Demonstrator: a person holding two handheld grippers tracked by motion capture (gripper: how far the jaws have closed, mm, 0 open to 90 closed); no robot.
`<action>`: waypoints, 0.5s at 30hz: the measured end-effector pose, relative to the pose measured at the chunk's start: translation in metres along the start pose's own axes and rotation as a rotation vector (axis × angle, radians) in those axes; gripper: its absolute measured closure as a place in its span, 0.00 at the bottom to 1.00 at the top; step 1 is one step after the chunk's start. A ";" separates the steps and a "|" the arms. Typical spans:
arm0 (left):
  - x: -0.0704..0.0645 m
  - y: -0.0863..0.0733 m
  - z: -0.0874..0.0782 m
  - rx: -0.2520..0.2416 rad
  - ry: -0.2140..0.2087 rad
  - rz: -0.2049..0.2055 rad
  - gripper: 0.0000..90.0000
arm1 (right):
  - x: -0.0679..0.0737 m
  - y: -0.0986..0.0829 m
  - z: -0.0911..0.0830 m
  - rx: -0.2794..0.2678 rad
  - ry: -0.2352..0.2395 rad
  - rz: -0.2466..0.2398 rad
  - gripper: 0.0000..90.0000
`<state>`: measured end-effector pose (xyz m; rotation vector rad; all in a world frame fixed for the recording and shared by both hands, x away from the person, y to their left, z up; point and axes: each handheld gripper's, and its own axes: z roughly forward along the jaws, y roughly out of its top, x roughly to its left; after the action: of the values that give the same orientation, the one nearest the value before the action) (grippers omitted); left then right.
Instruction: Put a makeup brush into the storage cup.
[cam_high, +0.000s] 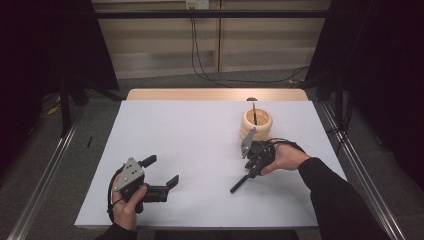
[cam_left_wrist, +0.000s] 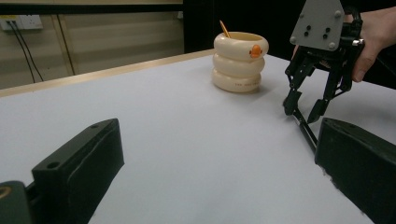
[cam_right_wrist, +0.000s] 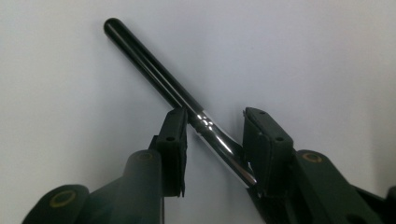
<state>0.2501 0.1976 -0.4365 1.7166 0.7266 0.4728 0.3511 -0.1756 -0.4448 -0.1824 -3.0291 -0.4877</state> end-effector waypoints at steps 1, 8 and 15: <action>0.000 0.000 0.000 0.000 0.000 0.000 0.01 | 0.001 0.001 0.001 -0.004 0.007 0.000 0.67; 0.001 0.000 0.000 -0.004 -0.002 0.001 0.01 | 0.002 0.001 0.001 -0.007 0.009 -0.032 0.69; 0.000 0.000 0.001 0.001 -0.004 0.001 0.01 | 0.005 0.000 0.002 0.007 0.013 -0.041 0.70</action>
<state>0.2504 0.1973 -0.4368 1.7187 0.7234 0.4700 0.3465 -0.1740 -0.4463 -0.1171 -3.0272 -0.4798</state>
